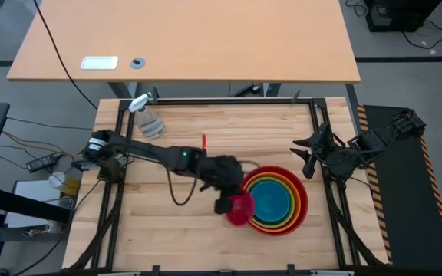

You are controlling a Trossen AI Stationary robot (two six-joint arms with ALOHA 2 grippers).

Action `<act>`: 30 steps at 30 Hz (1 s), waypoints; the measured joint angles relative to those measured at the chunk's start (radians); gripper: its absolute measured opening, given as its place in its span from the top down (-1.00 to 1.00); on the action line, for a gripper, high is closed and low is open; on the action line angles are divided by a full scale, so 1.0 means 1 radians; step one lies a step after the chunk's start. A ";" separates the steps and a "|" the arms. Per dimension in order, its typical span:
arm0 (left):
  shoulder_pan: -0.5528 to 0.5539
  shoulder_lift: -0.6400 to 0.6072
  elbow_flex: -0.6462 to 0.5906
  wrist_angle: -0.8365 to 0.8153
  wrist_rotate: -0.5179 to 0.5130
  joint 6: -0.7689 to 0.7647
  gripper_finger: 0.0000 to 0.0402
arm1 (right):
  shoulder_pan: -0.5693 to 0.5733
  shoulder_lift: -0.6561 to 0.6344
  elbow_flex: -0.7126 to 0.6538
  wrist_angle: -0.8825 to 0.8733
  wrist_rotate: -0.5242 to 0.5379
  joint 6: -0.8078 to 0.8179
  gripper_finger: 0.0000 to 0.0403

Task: Nest bowls inside each other
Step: Stack the pink bowl on the blue bowl

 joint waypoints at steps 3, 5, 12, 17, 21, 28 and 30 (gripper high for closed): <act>0.025 0.035 0.000 0.192 -0.016 0.015 0.93 | 0.000 0.000 0.000 0.008 0.000 0.000 0.32; 0.039 0.080 0.000 0.300 -0.016 0.016 0.93 | 0.000 0.000 0.000 0.021 0.001 0.000 0.32; 0.067 0.270 0.022 0.539 -0.021 -0.016 0.93 | 0.001 0.000 0.000 0.110 0.064 -0.075 0.32; 0.064 0.375 0.100 0.440 -0.060 0.003 0.93 | 0.001 0.000 0.000 0.134 0.063 -0.101 0.32; 0.059 0.445 0.201 0.265 -0.107 0.039 0.93 | 0.001 0.000 0.000 0.138 0.063 -0.105 0.32; 0.036 0.477 0.291 0.168 -0.200 0.158 0.93 | 0.001 0.000 0.000 0.142 0.063 -0.102 0.32; 0.032 0.477 0.292 0.164 -0.200 0.200 0.91 | 0.001 0.000 0.000 0.142 0.063 -0.102 0.32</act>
